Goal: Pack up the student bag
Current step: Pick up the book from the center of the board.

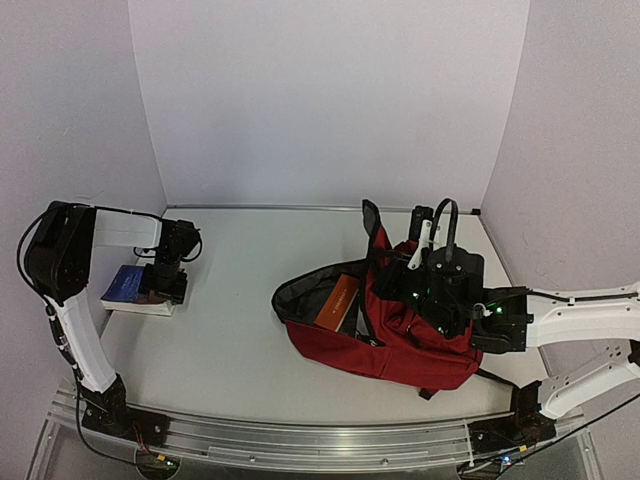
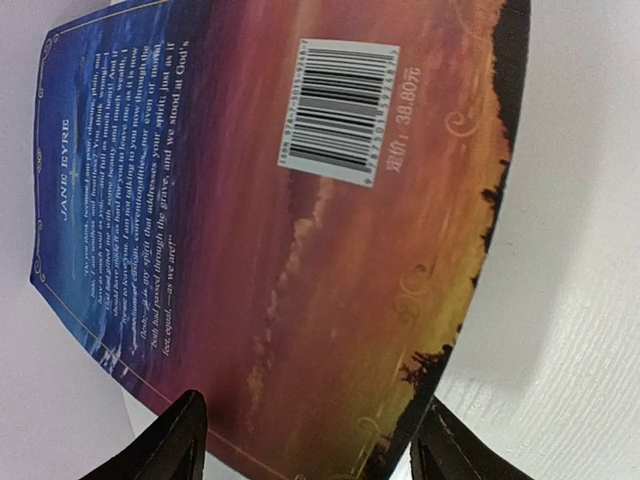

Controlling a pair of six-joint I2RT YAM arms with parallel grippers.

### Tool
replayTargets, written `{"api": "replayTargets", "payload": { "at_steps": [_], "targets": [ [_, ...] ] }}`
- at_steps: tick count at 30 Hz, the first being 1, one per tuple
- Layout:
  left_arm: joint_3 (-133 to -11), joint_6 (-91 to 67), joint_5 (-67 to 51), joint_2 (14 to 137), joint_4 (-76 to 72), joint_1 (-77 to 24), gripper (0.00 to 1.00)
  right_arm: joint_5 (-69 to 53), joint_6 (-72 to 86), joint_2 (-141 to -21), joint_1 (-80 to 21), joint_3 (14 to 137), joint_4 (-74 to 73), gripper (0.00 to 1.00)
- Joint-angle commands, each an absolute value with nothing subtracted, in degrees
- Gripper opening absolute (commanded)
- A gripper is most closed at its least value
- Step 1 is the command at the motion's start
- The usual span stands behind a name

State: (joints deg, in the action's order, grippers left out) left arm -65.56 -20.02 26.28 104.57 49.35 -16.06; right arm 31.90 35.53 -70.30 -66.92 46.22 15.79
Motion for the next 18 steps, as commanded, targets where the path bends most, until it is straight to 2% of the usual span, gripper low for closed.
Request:
{"api": "replayTargets", "payload": {
  "at_steps": [1,7,16,18],
  "targets": [
    [-67.7,-23.1,38.6,101.4,50.6,-13.7,0.66,32.6,35.5,-70.3,-67.1,47.6,18.0,0.0],
    [-67.8,-24.3,40.4,101.7,51.2,-13.7,0.55,32.7,35.7,-70.3,-67.1,47.5,18.0,0.0],
    [-69.6,-26.2,39.5,101.9,54.3,-13.8,0.06,32.5,35.3,-71.8,-67.1,48.1,18.0,0.0],
    [-69.9,-26.4,37.6,100.9,54.4,-13.9,0.0,32.1,35.2,-72.6,-67.1,48.2,18.0,0.0]
  ]
}}
